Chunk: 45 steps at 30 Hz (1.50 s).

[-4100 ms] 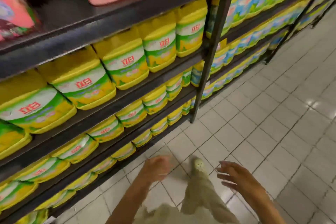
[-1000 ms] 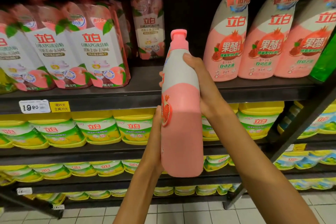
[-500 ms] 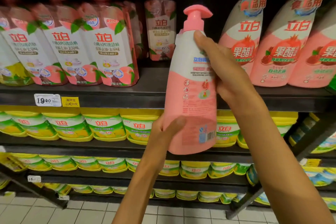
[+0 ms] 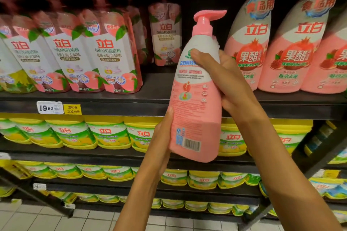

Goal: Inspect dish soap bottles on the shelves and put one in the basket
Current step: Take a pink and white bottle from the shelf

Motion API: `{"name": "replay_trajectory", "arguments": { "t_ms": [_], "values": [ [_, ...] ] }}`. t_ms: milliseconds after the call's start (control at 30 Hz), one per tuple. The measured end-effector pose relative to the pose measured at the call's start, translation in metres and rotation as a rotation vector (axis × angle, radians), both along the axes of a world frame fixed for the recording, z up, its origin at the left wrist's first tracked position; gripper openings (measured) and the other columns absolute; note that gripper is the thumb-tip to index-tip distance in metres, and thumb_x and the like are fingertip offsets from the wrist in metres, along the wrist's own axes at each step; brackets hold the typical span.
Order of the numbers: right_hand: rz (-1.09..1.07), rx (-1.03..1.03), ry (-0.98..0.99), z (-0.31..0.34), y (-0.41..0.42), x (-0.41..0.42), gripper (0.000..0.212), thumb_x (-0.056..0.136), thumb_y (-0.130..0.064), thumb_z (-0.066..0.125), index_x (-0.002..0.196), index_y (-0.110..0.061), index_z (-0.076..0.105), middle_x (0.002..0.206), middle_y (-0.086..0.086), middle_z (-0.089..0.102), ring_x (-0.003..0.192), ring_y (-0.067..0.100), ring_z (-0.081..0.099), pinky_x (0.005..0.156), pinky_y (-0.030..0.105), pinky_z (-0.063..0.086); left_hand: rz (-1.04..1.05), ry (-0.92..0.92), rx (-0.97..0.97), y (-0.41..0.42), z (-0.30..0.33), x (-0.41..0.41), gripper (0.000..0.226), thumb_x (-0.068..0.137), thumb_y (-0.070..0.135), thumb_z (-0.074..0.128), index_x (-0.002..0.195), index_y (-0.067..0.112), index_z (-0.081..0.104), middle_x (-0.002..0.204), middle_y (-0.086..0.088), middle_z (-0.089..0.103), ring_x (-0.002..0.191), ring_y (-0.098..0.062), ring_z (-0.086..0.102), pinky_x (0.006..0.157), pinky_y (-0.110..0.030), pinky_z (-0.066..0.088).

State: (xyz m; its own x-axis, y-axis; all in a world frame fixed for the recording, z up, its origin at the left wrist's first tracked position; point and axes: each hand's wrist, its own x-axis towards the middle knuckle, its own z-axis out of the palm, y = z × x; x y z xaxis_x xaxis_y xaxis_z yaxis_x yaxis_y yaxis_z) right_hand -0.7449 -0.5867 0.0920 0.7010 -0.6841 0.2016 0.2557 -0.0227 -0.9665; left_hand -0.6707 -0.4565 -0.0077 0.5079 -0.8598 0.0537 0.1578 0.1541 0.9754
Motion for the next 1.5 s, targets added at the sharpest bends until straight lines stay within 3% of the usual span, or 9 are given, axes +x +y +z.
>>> {"name": "replay_trajectory", "arguments": {
  "t_ms": [167,233,367,500,633,933,1167,1267,1500],
  "values": [
    [0.114,0.016,-0.069,0.007,-0.007,-0.006,0.027,0.095,-0.040,0.058,0.116,-0.024,0.063,0.107,0.000,0.074,0.100,0.015,0.071,0.085,0.034,0.058,0.079,0.180,-0.071,-0.015,0.002,-0.006,0.047,0.078,0.072,0.047,0.090,0.037,0.076,0.097,0.005,0.075,0.092,-0.008,0.071,0.074,-0.024,0.055],
    [0.231,0.143,-0.224,0.002,-0.012,-0.003,0.028,0.092,-0.041,0.062,0.116,-0.027,0.064,0.115,0.002,0.071,0.115,0.020,0.064,0.101,0.043,0.049,0.071,0.314,-0.079,-0.019,0.003,-0.010,0.061,0.099,0.045,0.038,0.059,0.019,0.075,0.059,0.004,0.069,0.055,-0.001,0.066,0.051,-0.012,0.050],
    [0.380,0.390,-0.292,-0.005,-0.020,0.010,0.112,0.040,-0.045,0.095,0.137,-0.012,0.048,0.120,0.015,0.065,0.110,0.030,0.063,0.095,0.050,0.051,0.026,0.411,-0.095,-0.008,0.006,-0.022,0.086,0.103,0.017,0.032,0.019,0.012,0.046,0.025,0.004,0.040,0.019,-0.005,0.041,0.026,-0.008,0.030],
    [0.259,0.213,-0.270,-0.006,-0.024,0.006,0.020,0.082,-0.036,0.064,0.094,-0.024,0.074,0.086,0.000,0.075,0.081,0.014,0.072,0.073,0.032,0.060,-0.020,0.196,-0.004,-0.022,0.005,-0.007,0.044,0.093,0.036,0.051,0.056,0.026,0.072,0.055,0.006,0.066,0.052,-0.009,0.062,0.048,-0.014,0.050],
    [0.047,-0.023,-0.155,0.001,-0.020,0.004,0.019,0.087,-0.026,0.070,0.102,-0.017,0.065,0.089,0.002,0.075,0.083,0.017,0.073,0.072,0.027,0.058,-0.101,0.016,-0.020,-0.013,0.011,0.010,0.067,0.078,0.077,0.046,0.123,0.031,0.062,0.119,0.000,0.069,0.111,-0.016,0.065,0.088,-0.030,0.055],
    [0.004,-0.146,0.062,0.034,-0.034,0.023,0.024,0.090,-0.041,0.065,0.086,-0.017,0.066,0.080,0.003,0.076,0.072,0.016,0.074,0.064,0.028,0.059,0.022,0.039,-0.066,-0.033,0.035,0.003,0.055,0.071,0.052,0.069,0.115,0.018,0.064,0.104,-0.009,0.074,0.096,-0.025,0.071,0.072,-0.033,0.059],
    [-0.005,-0.130,0.177,0.036,-0.051,0.038,0.042,0.093,-0.039,0.062,0.117,-0.005,0.056,0.107,0.015,0.071,0.084,0.021,0.072,0.077,0.037,0.060,-0.055,0.228,-0.212,-0.043,0.057,0.023,0.039,0.078,0.044,0.065,0.106,0.018,0.071,0.103,-0.010,0.074,0.091,-0.021,0.073,0.064,-0.029,0.058],
    [-0.021,-0.194,0.109,0.045,-0.052,0.039,0.040,0.089,-0.041,0.067,0.111,-0.010,0.055,0.099,0.009,0.072,0.070,0.012,0.073,0.058,0.024,0.057,-0.059,0.126,-0.150,-0.050,0.060,0.029,0.039,0.069,0.050,0.071,0.098,0.024,0.076,0.105,-0.009,0.074,0.094,-0.023,0.072,0.067,-0.031,0.058],
    [-0.122,-0.426,-0.251,0.045,-0.056,0.041,0.023,0.091,-0.015,0.067,0.106,-0.025,0.052,0.092,-0.008,0.069,0.080,0.002,0.071,0.065,0.017,0.054,0.057,-0.097,-0.181,-0.079,0.058,0.059,0.066,0.070,0.051,0.071,0.125,0.018,0.058,0.115,-0.006,0.071,0.107,-0.021,0.067,0.078,-0.028,0.056]
  ]
}}
